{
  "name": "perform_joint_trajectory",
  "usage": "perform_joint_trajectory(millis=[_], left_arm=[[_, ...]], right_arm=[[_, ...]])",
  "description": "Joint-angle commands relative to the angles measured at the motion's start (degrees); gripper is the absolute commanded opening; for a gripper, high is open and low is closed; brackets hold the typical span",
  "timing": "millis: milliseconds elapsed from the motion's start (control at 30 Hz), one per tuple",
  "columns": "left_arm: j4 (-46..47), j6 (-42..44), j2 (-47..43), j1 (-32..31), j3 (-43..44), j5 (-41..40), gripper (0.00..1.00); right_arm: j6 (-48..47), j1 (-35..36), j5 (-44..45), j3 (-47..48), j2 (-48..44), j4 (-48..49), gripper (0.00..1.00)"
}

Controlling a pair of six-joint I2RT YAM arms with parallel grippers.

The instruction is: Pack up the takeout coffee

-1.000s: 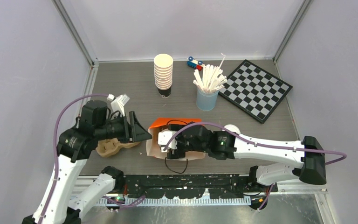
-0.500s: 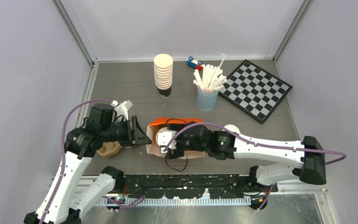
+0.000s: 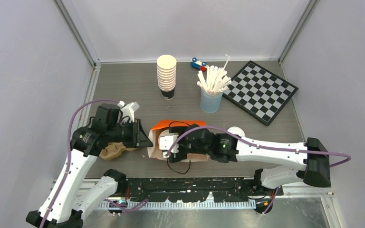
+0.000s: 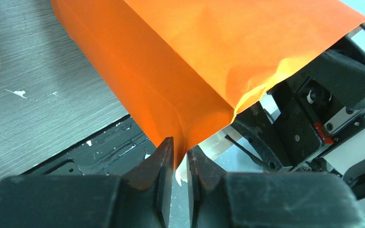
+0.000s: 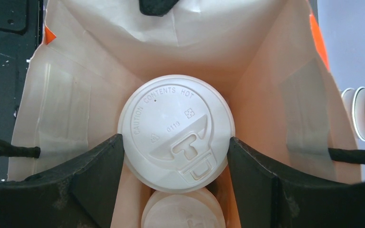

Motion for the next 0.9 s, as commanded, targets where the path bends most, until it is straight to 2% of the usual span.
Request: perform_joint_trajectory(millis=[0,167,433,867], left_arm=[[3.01,5.05,-2.70,0.16,-2.00,3.63,0.12],[5.25,8.08,-4.83,0.16,-3.34,4.25,0.00],[5.49,11.64,-3.96,0.17,-4.86,7.30,0.00],[3.47,13.69,-4.91,0.18,-5.13,6.08,0.00]], right_arm=[[-2.60,0.30,0.60,-0.53,-0.24,4.40,0.73],[-4.95,0.27,0.49,-1.37,0.10,5.37,0.74],[-9.42,0.20,0.71,-2.39,0.86,9.18,0.75],[-15.82,-4.09,-9.96,-3.03,1.02,6.71,0.74]])
